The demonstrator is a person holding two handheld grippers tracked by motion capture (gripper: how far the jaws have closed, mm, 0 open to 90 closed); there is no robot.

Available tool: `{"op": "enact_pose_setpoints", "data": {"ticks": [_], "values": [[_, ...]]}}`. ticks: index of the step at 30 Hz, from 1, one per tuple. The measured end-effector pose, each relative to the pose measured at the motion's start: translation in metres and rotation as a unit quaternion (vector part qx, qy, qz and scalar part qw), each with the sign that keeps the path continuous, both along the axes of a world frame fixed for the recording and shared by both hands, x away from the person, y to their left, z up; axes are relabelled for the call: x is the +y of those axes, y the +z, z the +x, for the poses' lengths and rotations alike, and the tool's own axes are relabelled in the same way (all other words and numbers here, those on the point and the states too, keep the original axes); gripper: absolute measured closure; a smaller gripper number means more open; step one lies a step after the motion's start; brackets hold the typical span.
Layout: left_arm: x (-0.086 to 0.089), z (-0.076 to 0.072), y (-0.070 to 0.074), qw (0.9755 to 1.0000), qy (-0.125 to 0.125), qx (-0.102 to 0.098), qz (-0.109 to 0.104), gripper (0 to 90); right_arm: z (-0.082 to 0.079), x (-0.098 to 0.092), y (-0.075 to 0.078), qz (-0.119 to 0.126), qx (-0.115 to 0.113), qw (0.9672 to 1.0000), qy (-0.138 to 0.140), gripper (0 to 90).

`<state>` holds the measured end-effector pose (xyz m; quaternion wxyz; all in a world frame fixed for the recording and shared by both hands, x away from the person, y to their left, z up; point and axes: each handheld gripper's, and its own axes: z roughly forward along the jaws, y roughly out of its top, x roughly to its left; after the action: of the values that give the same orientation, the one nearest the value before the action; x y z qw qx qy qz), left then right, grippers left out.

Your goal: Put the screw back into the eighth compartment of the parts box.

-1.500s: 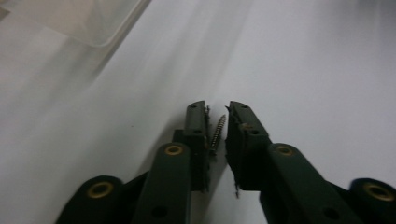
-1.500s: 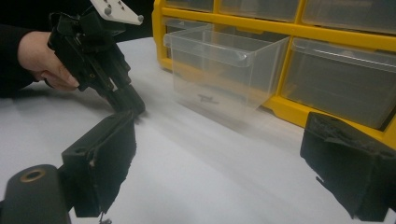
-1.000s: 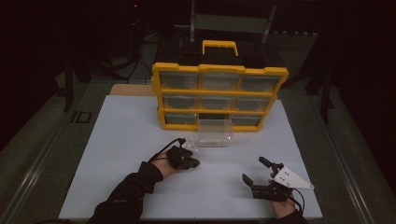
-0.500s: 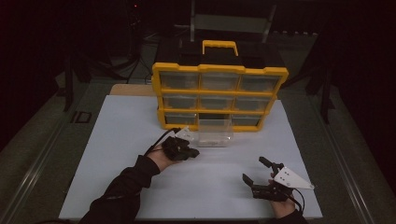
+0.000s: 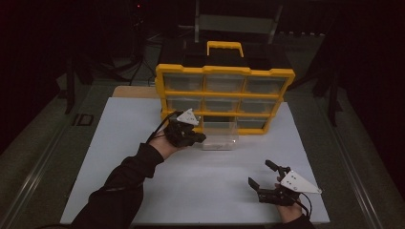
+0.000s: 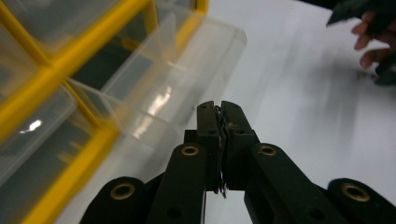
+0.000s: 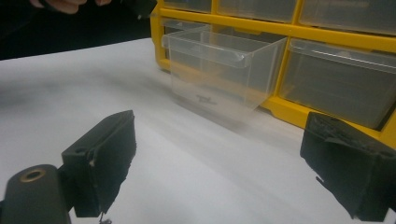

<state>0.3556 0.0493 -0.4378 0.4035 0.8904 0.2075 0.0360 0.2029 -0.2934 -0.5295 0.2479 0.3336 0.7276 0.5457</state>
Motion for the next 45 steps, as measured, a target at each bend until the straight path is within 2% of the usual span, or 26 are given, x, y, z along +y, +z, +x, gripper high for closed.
{"op": "enact_pose_setpoints", "data": {"ticks": [8,17,28,30,34,45], "values": [[-0.007,0.009,0.014,0.9997,0.016,-0.012,-0.010,87.2,0.000,0.000,0.000,0.000,-0.001,1.0000,0.000,10.8],[-0.021,0.018,0.017,0.9987,0.043,-0.021,-0.020,87.2,0.000,0.000,0.000,0.001,-0.001,1.0000,0.000,10.8],[-0.040,0.022,0.013,0.9973,0.070,-0.021,-0.013,87.2,0.000,0.000,0.000,0.001,0.001,1.0000,0.000,10.7],[-0.049,0.023,0.009,0.9971,0.072,-0.024,0.000,87.2,0.000,0.000,-0.001,0.001,0.001,1.0000,0.001,10.8],[-0.057,0.025,0.005,0.9966,0.080,-0.019,0.007,87.1,0.000,0.000,0.000,0.001,0.000,1.0000,0.000,10.8],[-0.064,0.032,-0.007,0.9958,0.089,-0.005,0.021,87.0,0.000,0.000,0.000,0.001,0.001,1.0000,0.001,10.7]]}}
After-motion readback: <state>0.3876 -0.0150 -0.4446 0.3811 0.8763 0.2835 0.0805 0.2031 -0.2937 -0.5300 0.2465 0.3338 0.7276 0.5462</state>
